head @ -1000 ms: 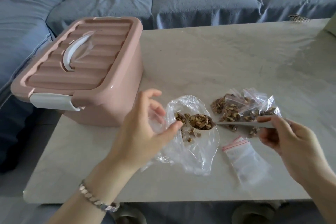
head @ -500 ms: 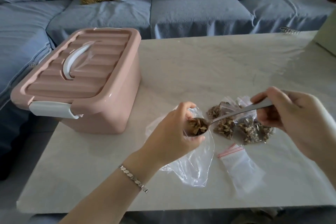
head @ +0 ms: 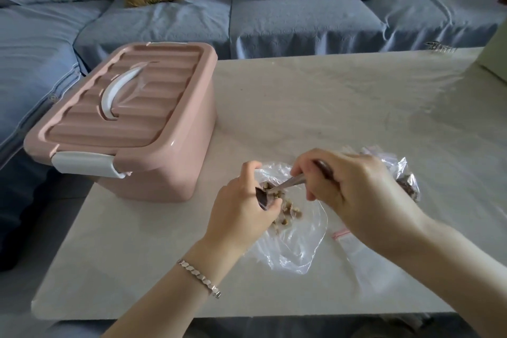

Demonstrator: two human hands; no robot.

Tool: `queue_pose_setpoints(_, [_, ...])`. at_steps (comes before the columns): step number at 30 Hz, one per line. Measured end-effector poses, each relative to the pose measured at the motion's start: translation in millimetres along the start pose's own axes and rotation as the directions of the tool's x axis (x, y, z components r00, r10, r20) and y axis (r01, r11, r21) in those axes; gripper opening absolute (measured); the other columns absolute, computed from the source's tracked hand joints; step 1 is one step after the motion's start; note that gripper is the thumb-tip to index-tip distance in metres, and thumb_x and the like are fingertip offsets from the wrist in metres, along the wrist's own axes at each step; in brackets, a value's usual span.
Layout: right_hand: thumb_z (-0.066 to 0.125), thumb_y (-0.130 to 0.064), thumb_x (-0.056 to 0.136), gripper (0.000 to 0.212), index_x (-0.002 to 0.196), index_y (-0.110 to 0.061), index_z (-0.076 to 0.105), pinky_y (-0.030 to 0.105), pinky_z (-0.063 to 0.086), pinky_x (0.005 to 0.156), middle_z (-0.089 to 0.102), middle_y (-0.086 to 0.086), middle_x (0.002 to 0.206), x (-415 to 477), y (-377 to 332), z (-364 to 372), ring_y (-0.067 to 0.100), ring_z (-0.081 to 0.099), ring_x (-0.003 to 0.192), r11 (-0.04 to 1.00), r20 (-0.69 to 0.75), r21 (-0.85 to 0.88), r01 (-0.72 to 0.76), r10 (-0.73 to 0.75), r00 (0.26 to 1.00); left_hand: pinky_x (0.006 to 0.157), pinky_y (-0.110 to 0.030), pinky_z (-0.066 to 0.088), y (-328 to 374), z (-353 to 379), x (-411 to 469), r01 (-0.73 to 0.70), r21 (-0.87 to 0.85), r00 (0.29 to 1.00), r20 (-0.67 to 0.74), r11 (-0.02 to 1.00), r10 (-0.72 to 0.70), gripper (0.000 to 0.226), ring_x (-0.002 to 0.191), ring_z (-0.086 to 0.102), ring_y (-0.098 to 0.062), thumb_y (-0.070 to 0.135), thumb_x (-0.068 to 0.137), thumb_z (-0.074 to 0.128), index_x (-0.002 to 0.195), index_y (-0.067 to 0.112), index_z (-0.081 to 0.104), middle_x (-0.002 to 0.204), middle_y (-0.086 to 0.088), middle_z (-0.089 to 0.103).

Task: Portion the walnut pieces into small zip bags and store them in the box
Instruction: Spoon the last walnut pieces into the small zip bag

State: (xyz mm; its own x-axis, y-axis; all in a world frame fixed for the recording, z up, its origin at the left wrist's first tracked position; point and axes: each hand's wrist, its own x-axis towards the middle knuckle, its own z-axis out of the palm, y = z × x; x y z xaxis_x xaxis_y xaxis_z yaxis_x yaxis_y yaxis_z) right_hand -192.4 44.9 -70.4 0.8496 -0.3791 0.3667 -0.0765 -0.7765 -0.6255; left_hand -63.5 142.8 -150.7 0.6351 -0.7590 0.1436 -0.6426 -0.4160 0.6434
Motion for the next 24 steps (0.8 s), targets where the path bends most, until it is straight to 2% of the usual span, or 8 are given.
queue_pose_setpoints(4, [0.039,-0.03,0.095,0.03,0.087,-0.012,0.061,0.015,0.04,0.057,0.048,-0.013,0.067,-4,2,-2,0.007,0.047,0.063,0.967,-0.003,-0.14,0.213,-0.216,0.976,0.071,-0.023,0.043,-12,0,-5,0.006,-0.053,0.995,-0.095,0.999,-0.012,0.051,0.08,0.059,-0.013,0.026,0.075,0.072,0.118,0.021,0.047,0.085,0.014,0.059])
queue_pose_setpoints(6, [0.037,-0.034,0.096,0.028,0.09,-0.018,0.059,0.011,0.04,0.058,0.051,-0.015,0.067,-9,5,-11,0.007,0.052,0.065,0.982,-0.099,-0.102,0.159,-0.169,0.981,0.073,-0.032,0.049,-19,-1,-3,0.035,-0.068,0.991,-0.13,0.997,-0.044,0.039,0.078,0.06,-0.015,0.026,0.075,0.073,0.108,0.021,0.054,0.086,0.008,0.063])
queue_pose_setpoints(9, [0.04,-0.03,0.09,0.025,0.087,-0.019,0.062,0.001,0.04,0.056,0.057,-0.005,0.061,-25,22,-20,0.0,0.061,0.067,0.999,-0.244,-0.03,-0.012,0.004,0.97,0.073,-0.024,0.042,-24,-7,6,0.126,-0.124,0.979,-0.143,0.984,-0.143,0.036,0.084,0.057,-0.015,0.026,0.077,0.071,0.108,0.021,0.054,0.089,0.006,0.06])
queue_pose_setpoints(14, [0.039,-0.046,0.087,0.029,0.092,-0.031,0.062,0.008,0.045,0.059,0.061,-0.01,0.062,-49,68,13,-0.001,0.06,0.07,0.979,-0.158,0.036,-0.201,0.204,0.966,0.084,-0.026,0.038,-27,-1,25,0.201,0.111,0.978,0.037,0.973,-0.206,0.054,0.107,0.052,-0.02,0.04,0.081,0.065,0.123,0.011,0.048,0.112,-0.002,0.055])
queue_pose_setpoints(16, [0.041,-0.04,0.088,0.03,0.097,-0.023,0.064,0.008,0.044,0.063,0.059,-0.017,0.07,-52,84,28,-0.002,0.059,0.075,0.978,-0.133,-0.015,-0.208,0.204,0.97,0.088,-0.032,0.041,-31,4,31,0.224,0.24,0.957,0.13,0.945,-0.26,0.055,0.11,0.051,-0.026,0.048,0.08,0.061,0.116,0.007,0.052,0.115,-0.006,0.054])
queue_pose_setpoints(19, [0.05,-0.018,0.091,0.021,0.101,-0.009,0.066,0.0,0.041,0.066,0.06,-0.008,0.08,-45,97,38,0.003,0.058,0.071,0.977,-0.203,-0.064,-0.205,0.189,0.961,0.076,-0.033,0.042,-35,6,41,0.251,0.353,0.931,0.167,0.901,-0.325,0.028,0.098,0.052,-0.032,0.035,0.08,0.057,0.075,0.009,0.049,0.101,-0.011,0.053])
queue_pose_setpoints(21, [0.048,-0.014,0.09,0.025,0.102,-0.003,0.067,0.002,0.04,0.074,0.062,-0.002,0.086,-36,101,39,0.007,0.059,0.078,0.974,-0.265,-0.113,-0.198,0.163,0.95,0.072,-0.032,0.038,-35,5,50,0.26,0.359,0.928,0.163,0.896,-0.334,0.018,0.094,0.05,-0.033,0.023,0.077,0.053,0.07,0.008,0.045,0.1,-0.013,0.052])
queue_pose_setpoints(24, [0.043,-0.026,0.092,0.034,0.102,-0.004,0.066,0.015,0.042,0.077,0.059,-0.004,0.089,-27,103,39,0.014,0.059,0.081,0.978,-0.28,-0.121,-0.172,0.133,0.951,0.064,-0.03,0.035,-37,2,61,0.293,0.268,0.933,0.131,0.918,-0.335,0.023,0.084,0.049,-0.031,0.029,0.075,0.054,0.07,0.008,0.047,0.089,-0.01,0.053])
